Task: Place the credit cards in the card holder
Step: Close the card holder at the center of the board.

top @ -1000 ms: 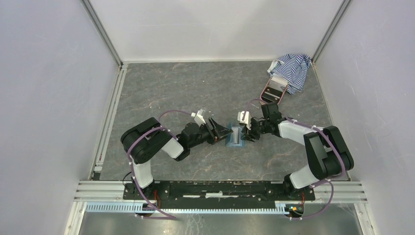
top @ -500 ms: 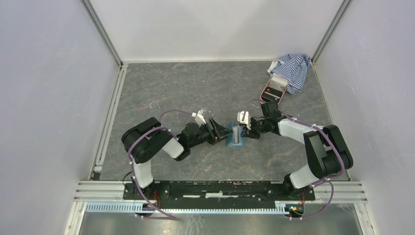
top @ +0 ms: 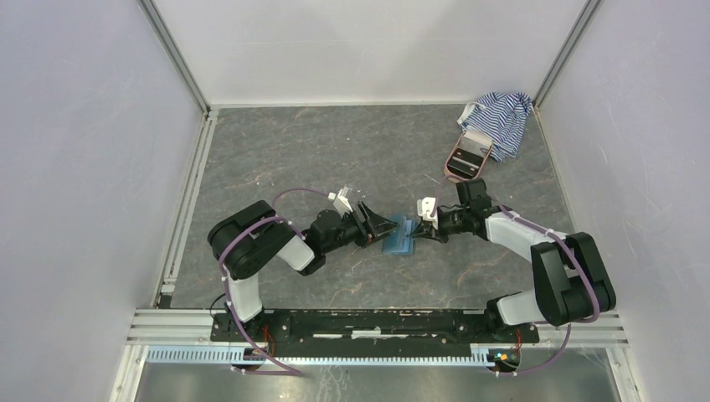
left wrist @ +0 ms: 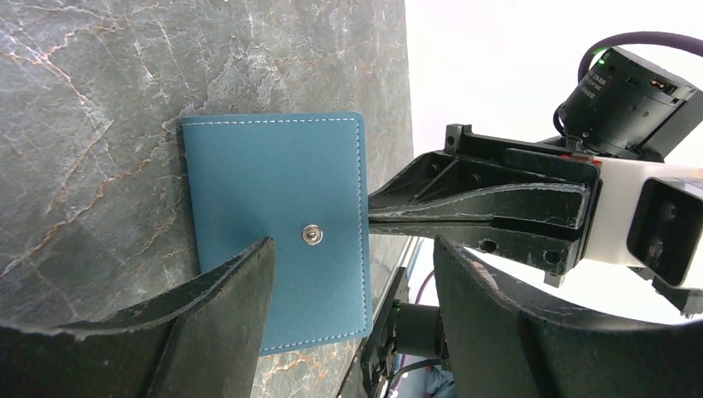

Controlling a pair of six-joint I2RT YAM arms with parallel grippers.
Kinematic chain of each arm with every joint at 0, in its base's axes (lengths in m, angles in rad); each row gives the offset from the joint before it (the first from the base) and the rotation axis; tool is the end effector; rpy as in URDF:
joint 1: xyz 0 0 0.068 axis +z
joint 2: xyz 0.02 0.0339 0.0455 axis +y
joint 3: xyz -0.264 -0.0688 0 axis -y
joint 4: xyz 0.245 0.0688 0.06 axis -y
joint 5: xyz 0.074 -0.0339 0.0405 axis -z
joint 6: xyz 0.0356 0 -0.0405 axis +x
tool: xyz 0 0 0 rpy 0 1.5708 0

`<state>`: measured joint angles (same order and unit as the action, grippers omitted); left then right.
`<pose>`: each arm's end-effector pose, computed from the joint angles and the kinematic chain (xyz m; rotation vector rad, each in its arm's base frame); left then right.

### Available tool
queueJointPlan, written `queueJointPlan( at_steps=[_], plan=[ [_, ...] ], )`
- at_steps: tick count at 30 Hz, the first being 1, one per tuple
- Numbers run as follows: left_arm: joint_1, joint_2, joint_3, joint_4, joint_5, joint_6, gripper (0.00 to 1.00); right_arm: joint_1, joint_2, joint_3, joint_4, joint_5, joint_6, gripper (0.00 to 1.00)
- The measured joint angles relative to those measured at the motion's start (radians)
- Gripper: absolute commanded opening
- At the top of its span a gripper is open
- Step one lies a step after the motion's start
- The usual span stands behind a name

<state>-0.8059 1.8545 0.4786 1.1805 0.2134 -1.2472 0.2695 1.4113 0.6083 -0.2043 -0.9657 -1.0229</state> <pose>0.2071 -0.2267 0.1171 -0.2773 2.0746 -1.5809 0.2252 0.0926 0.1599 -1.5617 1.5266 0.8227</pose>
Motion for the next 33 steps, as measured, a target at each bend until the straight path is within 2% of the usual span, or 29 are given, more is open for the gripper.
queueJointPlan(
  at_steps=[6, 9, 11, 13, 15, 17, 33],
  plan=[
    [0.009, 0.000, 0.000, 0.000, 0.000, 0.000, 0.77, -0.064, -0.005, -0.026, -0.013, -0.128, -0.032, 0.00],
    [0.014, 0.002, 0.000, 0.000, 0.000, 0.000, 0.77, -0.092, 0.013, -0.021, -0.070, -0.199, -0.094, 0.00],
    [0.014, 0.008, 0.002, 0.000, 0.002, 0.000, 0.77, -0.110, 0.048, 0.001, -0.167, -0.237, -0.195, 0.00],
    [0.014, 0.023, 0.012, -0.002, 0.006, 0.000, 0.77, -0.132, 0.119, 0.063, -0.359, -0.261, -0.353, 0.00],
    [0.014, 0.036, 0.023, -0.002, 0.008, 0.000, 0.76, -0.157, 0.220, 0.138, -0.522, -0.256, -0.391, 0.00],
    [0.014, 0.045, 0.034, -0.004, 0.009, 0.000, 0.76, -0.182, 0.298, 0.185, -0.579, -0.249, -0.396, 0.00],
    [-0.031, 0.025, 0.053, -0.018, 0.025, 0.000, 0.75, -0.207, 0.356, 0.248, -0.617, -0.234, -0.398, 0.00]
  ],
)
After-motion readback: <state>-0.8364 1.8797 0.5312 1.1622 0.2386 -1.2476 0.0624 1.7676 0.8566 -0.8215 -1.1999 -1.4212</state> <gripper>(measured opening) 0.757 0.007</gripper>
